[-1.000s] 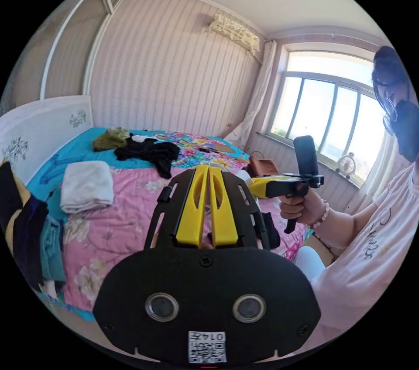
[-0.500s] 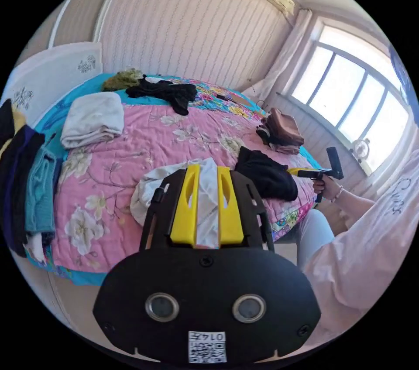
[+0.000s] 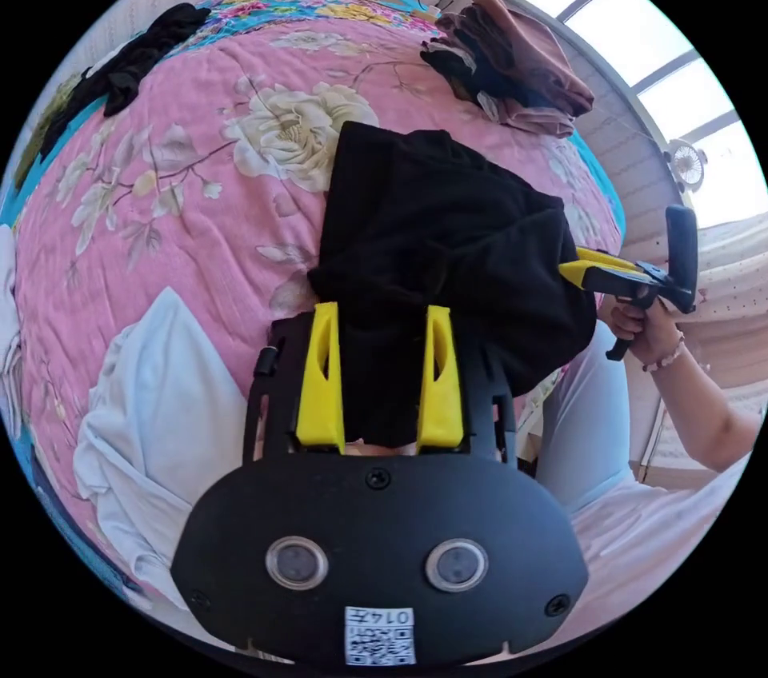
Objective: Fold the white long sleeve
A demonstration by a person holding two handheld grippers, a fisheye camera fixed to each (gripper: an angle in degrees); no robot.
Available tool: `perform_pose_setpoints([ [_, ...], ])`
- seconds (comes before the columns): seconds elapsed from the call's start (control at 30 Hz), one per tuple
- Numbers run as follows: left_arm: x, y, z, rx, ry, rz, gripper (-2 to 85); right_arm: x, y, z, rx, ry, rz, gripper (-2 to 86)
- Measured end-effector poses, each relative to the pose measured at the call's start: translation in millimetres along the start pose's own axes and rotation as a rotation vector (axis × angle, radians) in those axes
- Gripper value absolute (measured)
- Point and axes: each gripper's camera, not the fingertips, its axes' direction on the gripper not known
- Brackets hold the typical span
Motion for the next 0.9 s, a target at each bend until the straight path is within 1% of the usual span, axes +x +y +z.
perform_pose_setpoints([
  [0.07,-2.0,-2.7,-3.2,0.018,0.04,-0.032,4.8,2.2,-5.9,-5.6,-0.003,-0.03,0.001,7.8],
  [0.13,3.4,-5.2,-12.7,0.05,0.035,-0.012,4.1,1.2,-17.4,-22.8,0.014,-0.102,-0.046,6.8],
  [0.2,21.5,-11.2,-38.7,0.16,0.057,0.054,3.9,-10.0,-40.2,-60.4,0.029,-0.142,-0.172,6.0],
  [0.23,27.5,-14.7,-47.0,0.195,0.058,0.073,3.8,-14.5,-46.4,-72.7,0.046,-0.129,-0.208,5.9],
  [0.3,54.9,-38.9,-83.2,0.335,0.046,0.165,3.8,-30.5,-77.5,-132.7,0.132,-0.068,-0.323,5.6],
  [0.33,62.3,-47.2,-93.3,0.375,0.045,0.188,3.8,-33.6,-86.7,-150.5,0.159,-0.062,-0.348,5.6],
  [0.4,92.8,-86.0,-134.0,0.549,0.041,0.268,3.8,-41.4,-123.9,-228.1,0.279,-0.022,-0.42,5.7],
  [0.43,101.4,-96.4,-143.3,0.59,0.036,0.293,3.8,-42.0,-133.0,-247.9,0.306,-0.006,-0.429,5.8],
  [0.5,135.2,-142.8,-167.7,0.689,0.013,0.366,4.3,-36.7,-164.1,-320.5,0.407,0.099,-0.405,6.5],
  [0.57,152.3,-183.4,-166.3,0.679,0.016,0.369,5.4,-18.7,-186.5,-357.1,0.425,0.198,-0.316,7.5],
  [0.63,159.1,-224.3,-145.9,0.618,0.035,0.323,7.4,11.8,-205.0,-373.3,0.412,0.292,-0.214,9.0],
  [0.67,159.9,-246.2,-124.3,0.56,0.046,0.284,8.4,38.8,-214.3,-372.6,0.391,0.352,-0.129,10.2],
  [0.7,159.9,-260.9,-98.9,0.51,0.044,0.257,8.7,68.3,-218.9,-362.9,0.363,0.403,-0.052,10.8],
  [0.73,159.3,-265.8,-85.4,0.487,0.041,0.244,8.9,83.7,-219.7,-355.4,0.341,0.424,-0.008,11.1],
  [0.8,150.0,-273.8,-33.8,0.377,0.008,0.182,9.3,137.4,-208.9,-316.2,0.246,0.448,0.115,11.5],
  [0.87,138.7,-266.6,-6.9,0.32,-0.004,0.134,9.3,158.9,-189.6,-289.0,0.207,0.436,0.125,12.2],
  [0.9,132.3,-255.2,1.5,0.326,0.003,0.138,9.3,162.8,-174.5,-275.3,0.19,0.438,0.103,12.7],
])
